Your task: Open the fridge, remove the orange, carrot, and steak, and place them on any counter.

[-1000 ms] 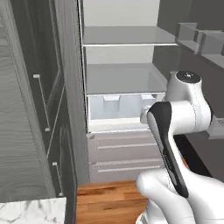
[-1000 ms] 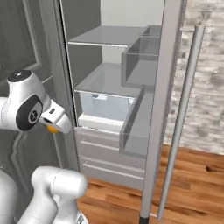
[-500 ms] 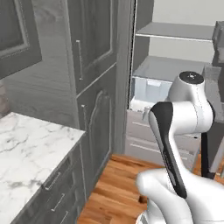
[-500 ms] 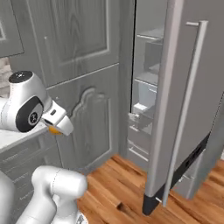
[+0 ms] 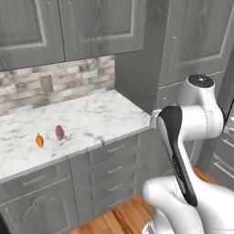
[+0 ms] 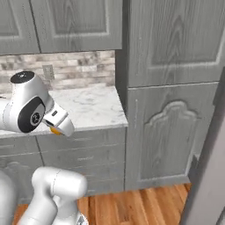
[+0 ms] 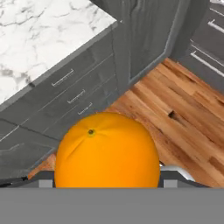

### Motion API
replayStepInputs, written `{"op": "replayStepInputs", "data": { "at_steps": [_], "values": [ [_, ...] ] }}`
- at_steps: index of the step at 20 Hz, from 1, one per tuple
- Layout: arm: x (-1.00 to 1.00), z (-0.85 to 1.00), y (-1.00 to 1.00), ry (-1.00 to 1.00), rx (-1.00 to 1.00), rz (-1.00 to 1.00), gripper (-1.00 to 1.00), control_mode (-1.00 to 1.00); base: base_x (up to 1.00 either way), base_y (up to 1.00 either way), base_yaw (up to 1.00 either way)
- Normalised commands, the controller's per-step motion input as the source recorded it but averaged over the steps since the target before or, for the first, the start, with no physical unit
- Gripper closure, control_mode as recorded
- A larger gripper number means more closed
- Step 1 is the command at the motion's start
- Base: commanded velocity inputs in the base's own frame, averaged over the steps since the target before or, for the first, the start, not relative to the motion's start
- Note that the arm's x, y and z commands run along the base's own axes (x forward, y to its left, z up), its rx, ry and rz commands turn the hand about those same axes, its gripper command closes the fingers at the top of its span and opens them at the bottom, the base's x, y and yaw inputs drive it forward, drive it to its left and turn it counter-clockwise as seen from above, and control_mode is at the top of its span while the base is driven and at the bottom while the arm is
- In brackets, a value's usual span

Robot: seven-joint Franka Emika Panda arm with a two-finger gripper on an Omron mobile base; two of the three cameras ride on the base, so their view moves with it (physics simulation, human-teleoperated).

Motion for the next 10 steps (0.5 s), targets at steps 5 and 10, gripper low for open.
{"op": "replayStepInputs", "data": {
  "at_steps": [5,10],
  "values": [
    [0.0,0.0,0.0,0.0,0.0,0.0,1.0,1.0,-0.44,0.19,0.94],
    [0.0,0.0,0.0,0.0,0.0,0.0,1.0,1.0,-0.03,0.32,0.51]
  ]
}}
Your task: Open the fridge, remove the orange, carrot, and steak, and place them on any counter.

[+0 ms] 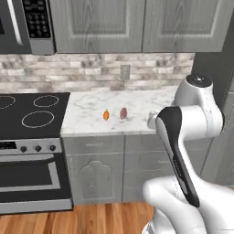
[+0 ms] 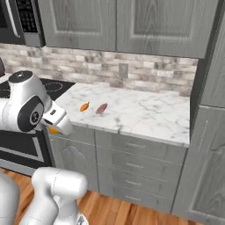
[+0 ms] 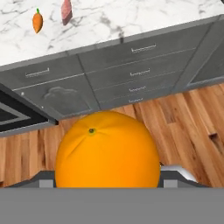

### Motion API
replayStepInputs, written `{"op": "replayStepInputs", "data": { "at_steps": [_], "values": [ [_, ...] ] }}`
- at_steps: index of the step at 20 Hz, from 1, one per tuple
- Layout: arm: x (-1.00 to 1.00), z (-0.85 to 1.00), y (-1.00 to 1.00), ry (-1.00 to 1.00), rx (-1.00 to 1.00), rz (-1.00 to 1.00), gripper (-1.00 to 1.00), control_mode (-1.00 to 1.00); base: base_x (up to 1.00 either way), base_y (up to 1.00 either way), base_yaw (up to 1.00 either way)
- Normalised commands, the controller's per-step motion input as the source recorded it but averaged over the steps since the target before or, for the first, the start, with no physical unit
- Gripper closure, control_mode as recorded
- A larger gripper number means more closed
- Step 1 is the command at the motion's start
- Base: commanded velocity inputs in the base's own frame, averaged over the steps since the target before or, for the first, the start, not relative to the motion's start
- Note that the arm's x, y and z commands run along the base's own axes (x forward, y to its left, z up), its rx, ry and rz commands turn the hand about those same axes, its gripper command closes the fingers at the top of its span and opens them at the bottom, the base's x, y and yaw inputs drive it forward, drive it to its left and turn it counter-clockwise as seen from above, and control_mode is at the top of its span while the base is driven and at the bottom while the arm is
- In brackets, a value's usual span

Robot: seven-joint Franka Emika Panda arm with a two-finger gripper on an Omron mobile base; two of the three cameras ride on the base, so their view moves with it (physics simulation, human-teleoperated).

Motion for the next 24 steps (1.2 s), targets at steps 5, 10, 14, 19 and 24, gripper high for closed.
{"op": "replayStepInputs", "data": {
  "at_steps": [5,10,14,19,24],
  "values": [
    [0.0,0.0,0.0,0.0,0.0,0.0,1.0,1.0,0.42,0.08,0.06],
    [0.0,0.0,0.0,0.0,0.0,0.0,1.0,1.0,0.5,0.0,-0.01],
    [0.0,0.0,0.0,0.0,0.0,0.0,1.0,1.0,0.47,0.0,-0.12],
    [0.0,0.0,0.0,0.0,0.0,0.0,1.0,1.0,0.53,0.0,-0.1],
    [0.0,0.0,0.0,0.0,0.0,0.0,1.0,1.0,0.56,0.06,-0.13]
  ]
}}
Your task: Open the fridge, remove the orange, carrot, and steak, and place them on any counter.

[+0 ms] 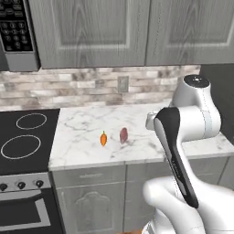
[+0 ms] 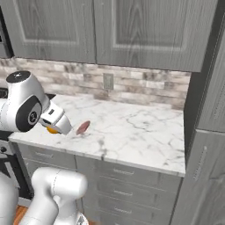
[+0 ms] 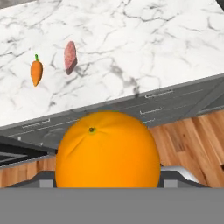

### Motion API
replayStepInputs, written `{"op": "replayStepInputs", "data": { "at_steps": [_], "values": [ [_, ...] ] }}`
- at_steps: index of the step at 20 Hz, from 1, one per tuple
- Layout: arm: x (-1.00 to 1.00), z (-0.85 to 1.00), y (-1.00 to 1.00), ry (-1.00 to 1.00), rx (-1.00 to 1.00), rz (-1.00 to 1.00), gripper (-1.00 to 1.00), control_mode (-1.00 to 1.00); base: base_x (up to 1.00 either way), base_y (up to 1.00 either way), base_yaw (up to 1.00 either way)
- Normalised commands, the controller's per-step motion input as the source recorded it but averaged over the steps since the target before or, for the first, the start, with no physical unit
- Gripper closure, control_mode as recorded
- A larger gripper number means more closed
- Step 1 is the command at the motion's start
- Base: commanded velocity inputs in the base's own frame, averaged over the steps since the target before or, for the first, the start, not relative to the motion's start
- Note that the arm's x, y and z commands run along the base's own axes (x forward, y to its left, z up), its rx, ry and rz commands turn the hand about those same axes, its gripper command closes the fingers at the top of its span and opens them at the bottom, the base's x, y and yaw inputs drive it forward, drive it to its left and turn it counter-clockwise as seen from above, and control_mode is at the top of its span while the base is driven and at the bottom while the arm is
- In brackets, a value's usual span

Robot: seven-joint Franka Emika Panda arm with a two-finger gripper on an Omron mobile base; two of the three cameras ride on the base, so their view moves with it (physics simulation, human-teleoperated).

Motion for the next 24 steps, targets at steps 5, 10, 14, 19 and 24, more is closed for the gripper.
{"op": "replayStepInputs", "data": {
  "at_steps": [5,10,14,19,24],
  "values": [
    [0.0,0.0,0.0,0.0,0.0,0.0,1.0,1.0,0.52,0.12,-0.15],
    [0.0,0.0,0.0,0.0,0.0,0.0,1.0,1.0,0.45,0.12,-0.13],
    [0.0,0.0,0.0,0.0,0.0,0.0,1.0,1.0,0.42,0.11,-0.1],
    [0.0,0.0,0.0,0.0,0.0,0.0,1.0,1.0,0.29,0.11,-0.08],
    [0.0,0.0,0.0,0.0,0.0,0.0,1.0,1.0,0.31,0.11,-0.06]
  ]
}}
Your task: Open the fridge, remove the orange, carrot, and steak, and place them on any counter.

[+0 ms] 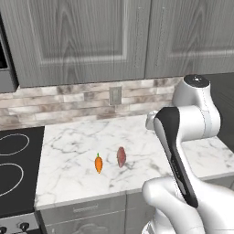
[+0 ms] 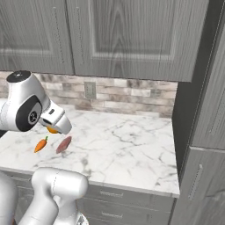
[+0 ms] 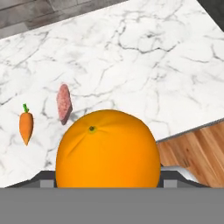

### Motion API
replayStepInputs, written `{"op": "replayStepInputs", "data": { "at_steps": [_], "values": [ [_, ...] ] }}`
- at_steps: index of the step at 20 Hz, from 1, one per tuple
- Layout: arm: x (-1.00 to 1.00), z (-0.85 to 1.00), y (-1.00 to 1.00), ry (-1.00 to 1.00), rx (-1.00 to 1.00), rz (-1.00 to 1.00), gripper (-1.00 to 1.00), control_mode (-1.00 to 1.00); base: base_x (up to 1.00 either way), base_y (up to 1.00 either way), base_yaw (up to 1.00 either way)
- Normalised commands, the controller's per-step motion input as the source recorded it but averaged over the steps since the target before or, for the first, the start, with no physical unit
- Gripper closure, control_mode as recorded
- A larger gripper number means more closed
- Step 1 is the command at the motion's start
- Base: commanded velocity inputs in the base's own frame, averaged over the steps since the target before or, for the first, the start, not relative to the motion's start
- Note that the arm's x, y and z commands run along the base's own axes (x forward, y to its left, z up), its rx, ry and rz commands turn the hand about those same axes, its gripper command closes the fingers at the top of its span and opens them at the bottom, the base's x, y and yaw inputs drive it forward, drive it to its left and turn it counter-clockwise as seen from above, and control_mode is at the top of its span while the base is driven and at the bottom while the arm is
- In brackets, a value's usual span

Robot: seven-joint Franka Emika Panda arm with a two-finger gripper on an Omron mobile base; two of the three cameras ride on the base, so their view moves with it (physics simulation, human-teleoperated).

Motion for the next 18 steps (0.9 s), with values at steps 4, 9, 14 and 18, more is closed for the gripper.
{"op": "replayStepInputs", "data": {
  "at_steps": [4,9,14,18],
  "values": [
    [0.27,-0.13,0.02,0.03,0.0,0.0,1.0,-1.0,0.0,0.0,0.0],
    [0.42,-0.31,0.0,0.1,0.01,0.17,1.0,-1.0,0.0,0.0,0.0],
    [0.4,-0.51,0.0,0.1,0.0,0.28,1.0,-1.0,0.0,0.0,0.0],
    [0.64,-0.53,0.0,0.12,0.0,0.24,1.0,-1.0,0.0,0.0,0.0]
  ]
}}
